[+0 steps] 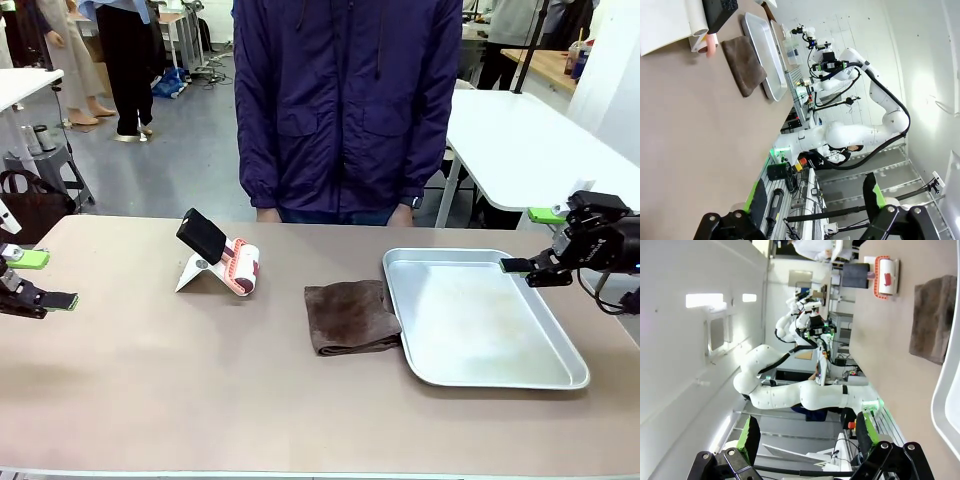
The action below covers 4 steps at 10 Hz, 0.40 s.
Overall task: Clean the surface of the table.
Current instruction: Return the Lint Roller and towel to their original positions.
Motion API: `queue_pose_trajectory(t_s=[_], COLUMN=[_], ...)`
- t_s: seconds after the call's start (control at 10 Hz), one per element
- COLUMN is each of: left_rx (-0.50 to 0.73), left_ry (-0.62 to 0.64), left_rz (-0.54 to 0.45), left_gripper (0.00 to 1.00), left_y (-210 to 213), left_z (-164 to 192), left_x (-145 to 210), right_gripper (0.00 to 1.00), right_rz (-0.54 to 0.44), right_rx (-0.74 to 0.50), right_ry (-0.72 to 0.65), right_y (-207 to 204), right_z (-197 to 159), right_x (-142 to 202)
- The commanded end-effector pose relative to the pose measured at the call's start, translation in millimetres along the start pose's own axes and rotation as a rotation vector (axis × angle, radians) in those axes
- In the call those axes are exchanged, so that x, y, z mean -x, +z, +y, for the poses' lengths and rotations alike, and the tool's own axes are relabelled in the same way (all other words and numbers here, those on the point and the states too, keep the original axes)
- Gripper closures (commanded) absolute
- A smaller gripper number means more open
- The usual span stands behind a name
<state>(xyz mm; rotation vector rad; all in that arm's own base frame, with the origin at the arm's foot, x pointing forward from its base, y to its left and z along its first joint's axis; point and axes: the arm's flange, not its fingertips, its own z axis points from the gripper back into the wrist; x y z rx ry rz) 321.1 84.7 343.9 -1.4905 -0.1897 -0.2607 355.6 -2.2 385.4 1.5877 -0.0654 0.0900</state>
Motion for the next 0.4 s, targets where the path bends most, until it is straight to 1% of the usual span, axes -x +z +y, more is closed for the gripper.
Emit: queue_pose_trajectory(t_s=[0.0,0.3], left_rx=[0.008,0.008], left_ry=[0.0,0.0], left_rz=[0.007,0.007], left_gripper=[0.0,0.0], left_y=[-0.7,-0.7], left_z=[-3.2,-3.2], left_x=[5.9,5.9], right_gripper=[0.0,0.0], right_rz=[0.004,0.004], right_rx=[-0.012,-0.012], right_ry=[0.018,0.018], right_y=[1.0,1.0], right_z=[1.3,1.3], right_x=[0.2,0.2])
